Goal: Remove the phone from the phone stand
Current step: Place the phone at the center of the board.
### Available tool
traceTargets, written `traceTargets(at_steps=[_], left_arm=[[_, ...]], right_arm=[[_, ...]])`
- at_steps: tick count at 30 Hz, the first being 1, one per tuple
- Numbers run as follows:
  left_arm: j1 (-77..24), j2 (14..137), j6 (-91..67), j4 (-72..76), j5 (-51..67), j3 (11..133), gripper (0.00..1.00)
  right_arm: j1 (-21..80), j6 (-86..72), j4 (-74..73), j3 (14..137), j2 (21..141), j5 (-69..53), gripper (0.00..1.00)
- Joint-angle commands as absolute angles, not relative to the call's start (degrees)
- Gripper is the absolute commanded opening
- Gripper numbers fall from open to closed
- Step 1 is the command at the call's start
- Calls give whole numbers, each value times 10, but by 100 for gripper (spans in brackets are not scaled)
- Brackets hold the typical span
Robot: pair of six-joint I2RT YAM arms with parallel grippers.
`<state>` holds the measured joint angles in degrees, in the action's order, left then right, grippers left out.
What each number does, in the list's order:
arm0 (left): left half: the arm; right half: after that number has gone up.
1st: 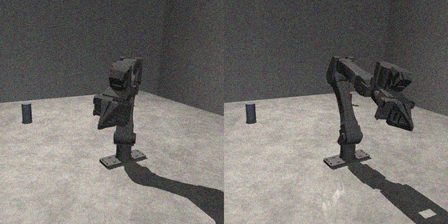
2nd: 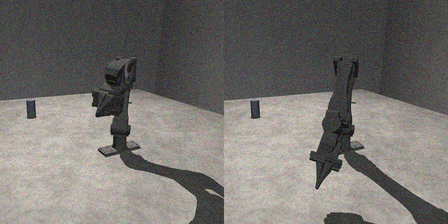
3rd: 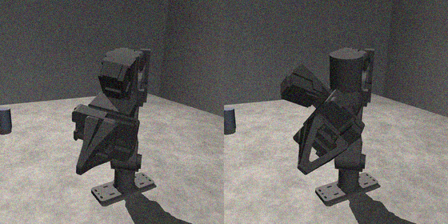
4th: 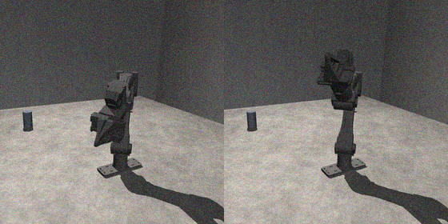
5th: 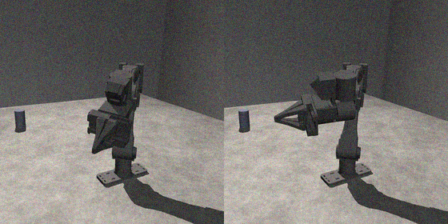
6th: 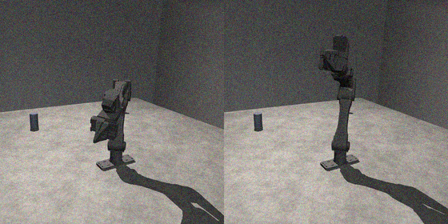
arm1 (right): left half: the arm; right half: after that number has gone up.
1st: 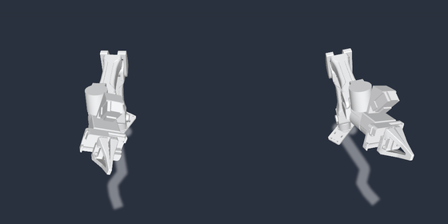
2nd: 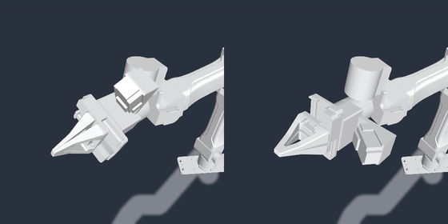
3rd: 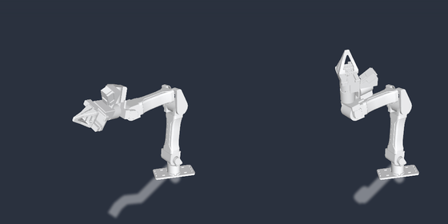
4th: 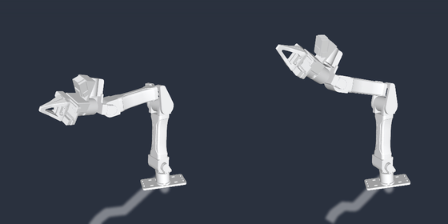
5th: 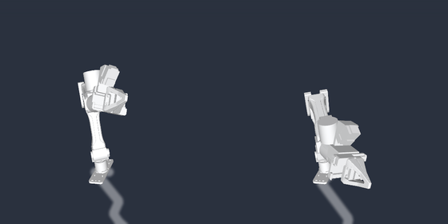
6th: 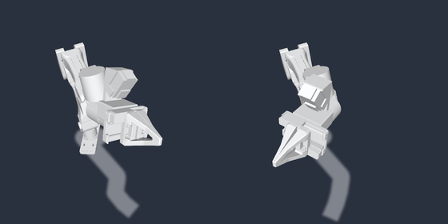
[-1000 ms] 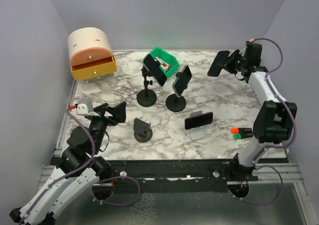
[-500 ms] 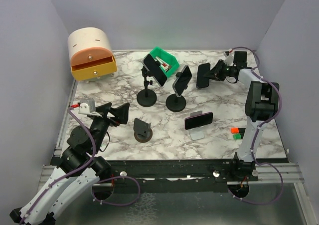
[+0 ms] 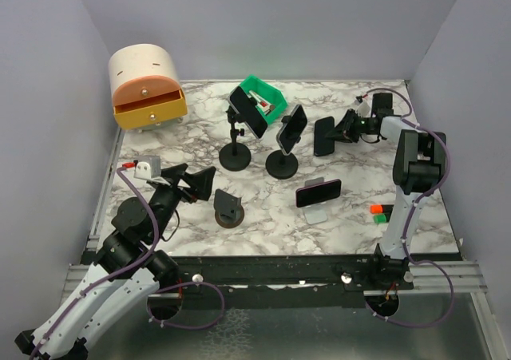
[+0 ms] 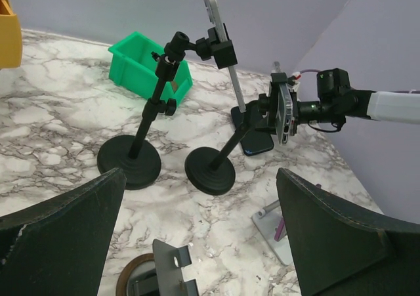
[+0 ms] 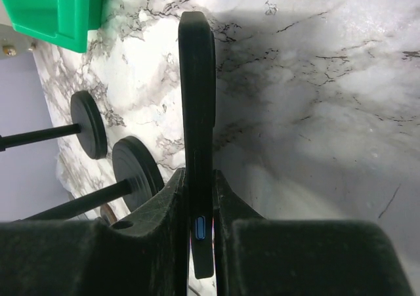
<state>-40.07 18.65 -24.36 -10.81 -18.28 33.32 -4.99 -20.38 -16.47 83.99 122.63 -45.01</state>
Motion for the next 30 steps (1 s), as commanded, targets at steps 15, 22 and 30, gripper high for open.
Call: traceTargets(at_steps=[15,22,30], left_arm=[[-397,195,-239,-109,-149,343,98],[-397,194,-239,-109,-149,343,98],[-397,193,-239,-110,-148,344,98]], right_arm=[[-47,-164,-250,822,1235,-418,8],[-47,-163,-259,818,1234,-374,38],[-51,-169,-264,812,1222,-322,51]])
